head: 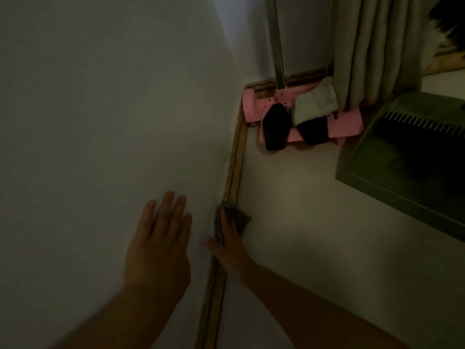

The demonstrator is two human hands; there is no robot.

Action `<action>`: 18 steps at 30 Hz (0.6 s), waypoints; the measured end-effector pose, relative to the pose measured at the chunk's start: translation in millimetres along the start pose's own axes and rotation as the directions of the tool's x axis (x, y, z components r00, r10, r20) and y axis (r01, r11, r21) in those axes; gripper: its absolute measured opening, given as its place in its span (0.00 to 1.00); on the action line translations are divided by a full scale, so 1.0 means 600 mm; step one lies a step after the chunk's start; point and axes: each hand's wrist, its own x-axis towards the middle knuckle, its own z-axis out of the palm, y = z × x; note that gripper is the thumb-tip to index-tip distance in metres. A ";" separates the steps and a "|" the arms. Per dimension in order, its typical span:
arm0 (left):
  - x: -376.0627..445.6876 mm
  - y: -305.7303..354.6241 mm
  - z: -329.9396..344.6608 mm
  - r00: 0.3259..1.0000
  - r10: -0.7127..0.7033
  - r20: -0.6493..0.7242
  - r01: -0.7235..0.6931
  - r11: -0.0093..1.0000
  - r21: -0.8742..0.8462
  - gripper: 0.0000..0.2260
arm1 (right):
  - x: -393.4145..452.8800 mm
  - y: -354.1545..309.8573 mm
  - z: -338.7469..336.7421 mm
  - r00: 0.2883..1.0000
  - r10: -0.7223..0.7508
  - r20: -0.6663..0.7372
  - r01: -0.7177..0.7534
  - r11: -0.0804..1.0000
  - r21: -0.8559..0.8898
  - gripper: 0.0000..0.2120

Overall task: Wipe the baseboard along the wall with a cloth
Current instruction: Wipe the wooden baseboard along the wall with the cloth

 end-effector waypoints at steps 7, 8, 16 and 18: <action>-0.028 0.017 0.014 0.999 0.009 0.032 -0.008 1.000 -0.023 0.31 | -0.038 0.032 0.036 1.000 -0.015 -0.024 0.016 0.999 0.045 0.48; -0.032 0.017 0.014 0.999 0.010 0.033 -0.009 1.000 -0.025 0.31 | -0.039 0.033 0.036 1.000 -0.009 -0.019 0.009 0.999 0.034 0.47; -0.052 0.020 0.020 1.000 0.005 -0.004 -0.006 0.995 -0.102 0.30 | -0.019 0.016 0.015 1.000 0.011 0.007 -0.011 1.000 0.012 0.50; -0.053 0.019 0.022 1.000 0.015 -0.008 -0.016 0.995 -0.099 0.30 | -0.011 0.013 0.015 1.000 0.020 -0.012 -0.019 1.000 0.015 0.47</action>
